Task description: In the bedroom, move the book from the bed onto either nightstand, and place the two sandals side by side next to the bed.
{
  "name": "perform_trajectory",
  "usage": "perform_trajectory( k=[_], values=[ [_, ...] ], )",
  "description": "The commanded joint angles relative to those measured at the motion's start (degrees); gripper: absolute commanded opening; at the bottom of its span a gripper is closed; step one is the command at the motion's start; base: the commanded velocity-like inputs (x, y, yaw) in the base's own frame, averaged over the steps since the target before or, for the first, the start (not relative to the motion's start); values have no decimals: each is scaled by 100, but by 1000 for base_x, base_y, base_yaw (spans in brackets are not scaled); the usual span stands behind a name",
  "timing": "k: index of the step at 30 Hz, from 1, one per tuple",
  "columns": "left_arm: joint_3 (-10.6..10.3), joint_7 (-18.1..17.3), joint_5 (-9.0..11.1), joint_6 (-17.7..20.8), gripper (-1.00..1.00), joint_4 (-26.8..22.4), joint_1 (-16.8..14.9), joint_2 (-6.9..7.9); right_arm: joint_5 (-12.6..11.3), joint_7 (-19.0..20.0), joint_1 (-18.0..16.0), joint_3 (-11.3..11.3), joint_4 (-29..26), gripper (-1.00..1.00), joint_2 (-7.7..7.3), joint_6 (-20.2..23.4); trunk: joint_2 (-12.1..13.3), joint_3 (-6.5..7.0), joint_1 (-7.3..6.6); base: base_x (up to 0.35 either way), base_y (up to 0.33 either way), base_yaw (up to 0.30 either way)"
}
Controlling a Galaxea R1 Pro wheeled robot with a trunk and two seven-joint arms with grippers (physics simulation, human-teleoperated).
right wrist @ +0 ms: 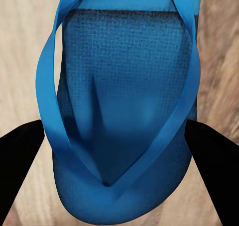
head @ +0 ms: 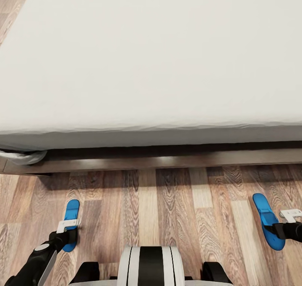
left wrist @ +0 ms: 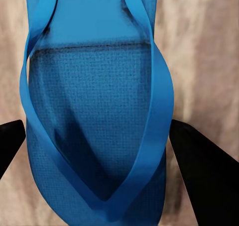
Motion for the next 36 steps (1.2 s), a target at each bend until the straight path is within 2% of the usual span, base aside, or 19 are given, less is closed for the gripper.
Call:
perform_trajectory(
  k=[1, 15, 16, 36],
  values=[
    [18, -38, -7, 34, -100, 3, 4, -4, -38, -2, -6, 22, -3, -100, -6, 22, -1, -4, 1, 0, 0, 0],
    [18, -38, -4, 31, -100, 3, 4, -4, -39, -2, -6, 22, -3, -100, -8, 25, -1, -4, 1, 0, 0, 0],
    [18, -38, -5, 31, 100, 3, 4, -4, -37, -2, -6, 22, -3, -100, -9, 25, -1, -4, 1, 0, 0, 0],
    [18, -38, -7, 26, 100, 3, 4, -4, -39, -4, -6, 22, -3, -100, -6, 25, -1, -4, 1, 0, 0, 0]
  ],
)
